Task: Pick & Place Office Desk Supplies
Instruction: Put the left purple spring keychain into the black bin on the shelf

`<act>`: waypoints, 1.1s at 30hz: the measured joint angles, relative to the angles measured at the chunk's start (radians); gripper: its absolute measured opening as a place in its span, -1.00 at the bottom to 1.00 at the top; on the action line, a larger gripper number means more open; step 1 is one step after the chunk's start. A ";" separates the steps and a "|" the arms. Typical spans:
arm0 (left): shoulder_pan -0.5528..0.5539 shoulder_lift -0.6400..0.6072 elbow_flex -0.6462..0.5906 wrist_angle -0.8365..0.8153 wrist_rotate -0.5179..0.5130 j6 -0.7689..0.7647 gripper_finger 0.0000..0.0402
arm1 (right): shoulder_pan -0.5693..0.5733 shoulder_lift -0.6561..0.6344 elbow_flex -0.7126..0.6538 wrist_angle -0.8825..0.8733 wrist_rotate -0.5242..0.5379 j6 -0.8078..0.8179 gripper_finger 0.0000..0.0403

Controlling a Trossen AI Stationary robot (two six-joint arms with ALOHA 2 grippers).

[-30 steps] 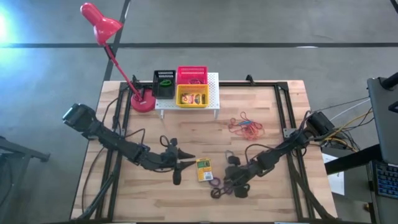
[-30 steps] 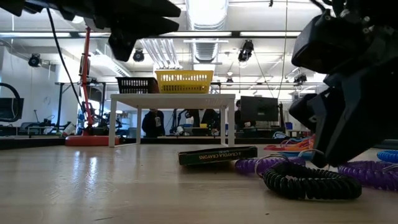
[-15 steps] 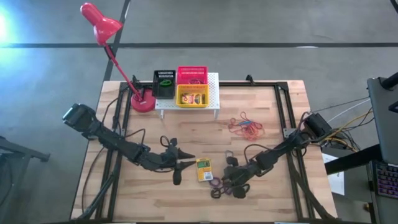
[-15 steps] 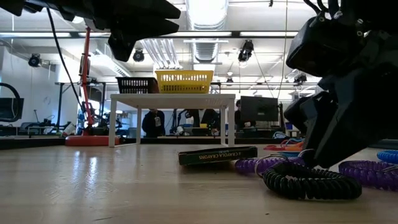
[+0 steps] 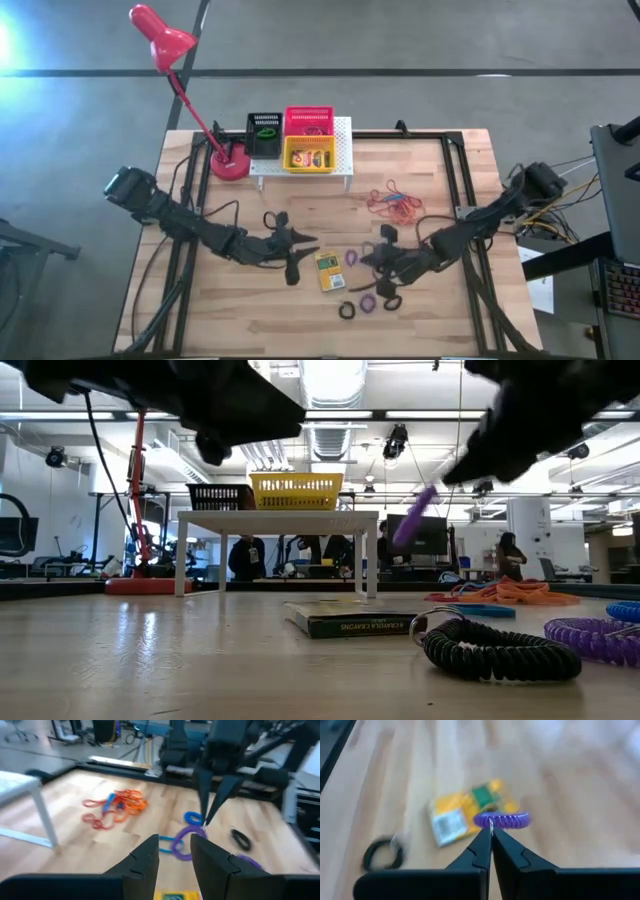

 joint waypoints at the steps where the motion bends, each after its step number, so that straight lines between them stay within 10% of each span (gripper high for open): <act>1: 0.013 0.000 0.000 0.002 0.000 0.029 -0.41 | -0.002 -0.017 0.000 0.005 0.032 -0.012 -0.95; 7: 0.105 0.000 0.000 0.075 0.064 0.185 -0.25 | -0.026 -0.051 0.000 0.036 0.114 -0.094 -0.96; 19: 0.299 0.000 0.000 0.084 0.611 0.220 0.20 | -0.113 0.031 0.009 0.238 0.109 -0.607 -0.96; 33: 0.282 0.006 -0.002 0.049 0.723 0.217 0.12 | -0.116 0.096 0.177 0.263 0.007 -0.912 -0.96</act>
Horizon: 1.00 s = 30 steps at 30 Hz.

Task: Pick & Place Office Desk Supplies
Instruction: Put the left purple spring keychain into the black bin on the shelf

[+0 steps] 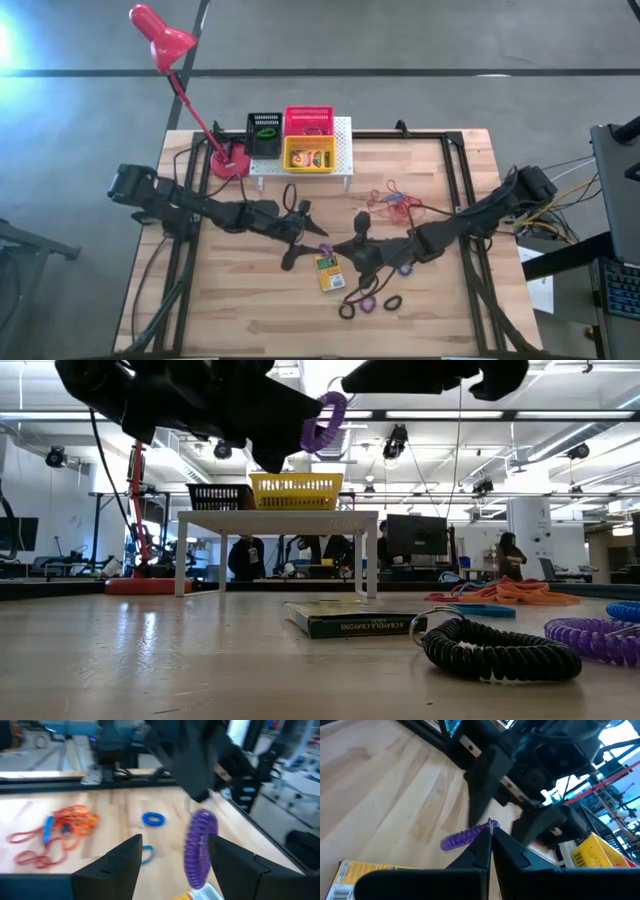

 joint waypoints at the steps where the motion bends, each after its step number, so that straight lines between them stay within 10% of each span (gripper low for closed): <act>1: -0.008 0.001 0.000 -0.007 0.004 0.000 0.10 | 0.000 0.007 0.007 -0.001 0.000 -0.006 -0.96; 20: -0.046 -0.010 0.006 -0.050 -0.004 -0.078 -0.94 | 0.005 0.003 0.021 -0.167 0.094 0.200 -0.66; 30: -0.117 -0.139 0.371 -1.005 -0.452 -0.151 -0.92 | 0.010 -0.003 -0.037 -0.222 0.135 0.556 -0.46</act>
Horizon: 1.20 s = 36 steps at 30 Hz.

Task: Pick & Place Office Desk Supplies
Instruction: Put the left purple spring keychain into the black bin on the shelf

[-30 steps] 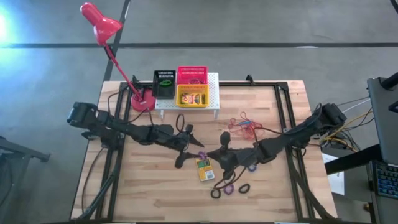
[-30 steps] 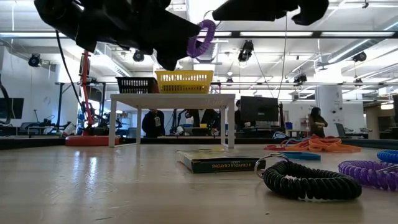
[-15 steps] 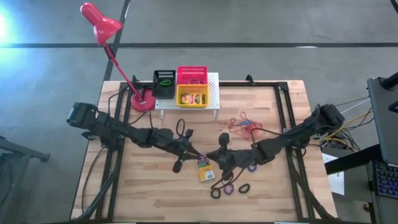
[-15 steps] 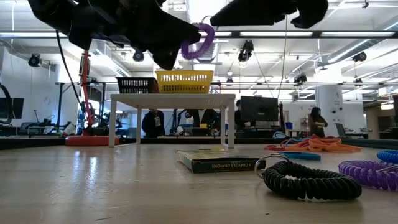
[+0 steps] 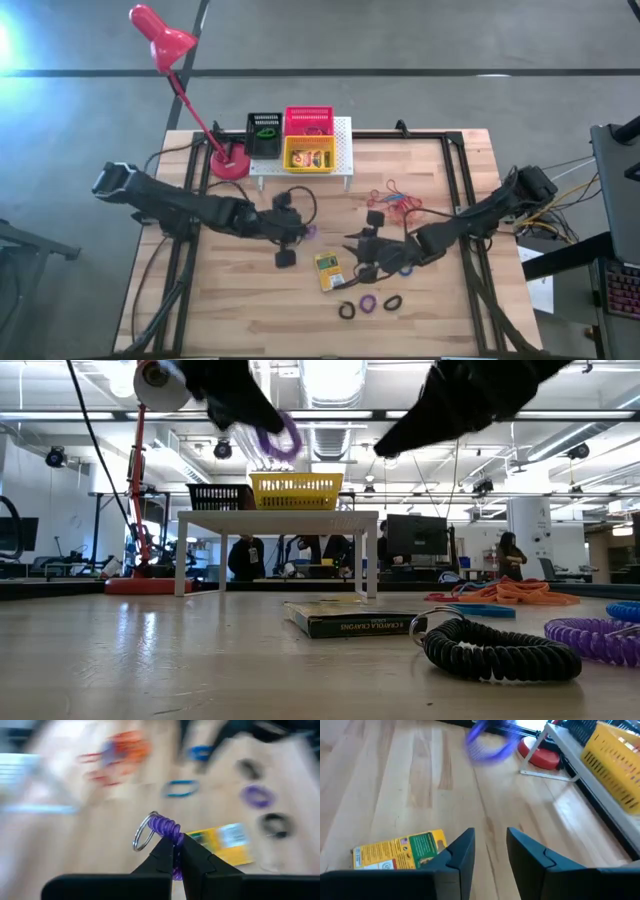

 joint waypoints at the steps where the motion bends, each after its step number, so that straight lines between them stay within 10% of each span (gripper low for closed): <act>1: -0.004 -0.003 0.059 -0.096 -0.070 -0.010 -0.92 | 0.000 0.010 -0.016 0.045 0.000 -0.001 -0.47; 8: 0.042 -0.008 0.390 -0.533 -0.479 -0.035 -0.90 | 0.003 0.063 -0.077 0.338 -0.051 -0.076 -0.54; 15: 0.292 -0.030 0.419 -0.640 -0.501 -0.037 -0.89 | 0.003 0.069 -0.076 0.349 -0.057 -0.079 -0.61; 27: 0.906 -0.045 0.189 -0.441 0.147 0.050 -0.88 | 0.003 0.069 -0.076 0.347 -0.058 -0.078 -0.63; 31: 0.984 -0.045 0.133 -0.371 0.382 0.065 -0.84 | 0.003 0.069 -0.076 0.346 -0.058 -0.077 -0.64; 36: 0.989 -0.046 0.093 -0.344 0.433 0.066 -0.77 | 0.003 0.069 -0.076 0.346 -0.058 -0.075 -0.67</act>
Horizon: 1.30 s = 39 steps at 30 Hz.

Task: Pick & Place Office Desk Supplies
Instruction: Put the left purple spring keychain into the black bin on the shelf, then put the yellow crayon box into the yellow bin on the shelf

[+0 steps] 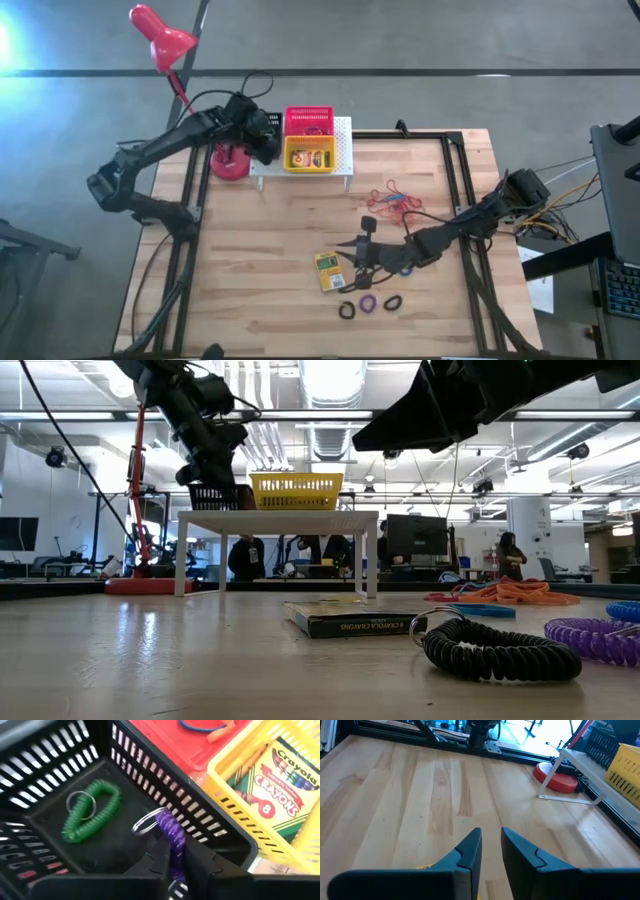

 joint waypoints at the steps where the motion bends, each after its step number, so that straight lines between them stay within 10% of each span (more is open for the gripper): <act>1: 0.000 0.000 -0.007 0.002 0.001 0.000 -0.75 | 0.000 0.000 0.000 0.000 0.000 0.000 -0.67; 15: 0.000 0.000 0.080 -0.106 -0.075 0.002 -0.12 | 0.000 0.000 0.000 0.000 0.000 0.000 -0.64; 24: -0.067 -0.031 0.184 -0.212 -0.114 -0.014 -0.08 | 0.005 -0.005 -0.001 -0.015 0.038 -0.004 -0.70; 31: -0.347 -0.065 0.160 -0.142 -0.184 -0.035 -0.14 | 0.064 -0.123 -0.002 -0.306 0.258 0.132 -0.76; 39: -0.784 -0.064 0.012 0.160 -0.374 -0.047 -0.14 | 0.090 -0.272 -0.009 -0.817 0.129 0.597 -0.75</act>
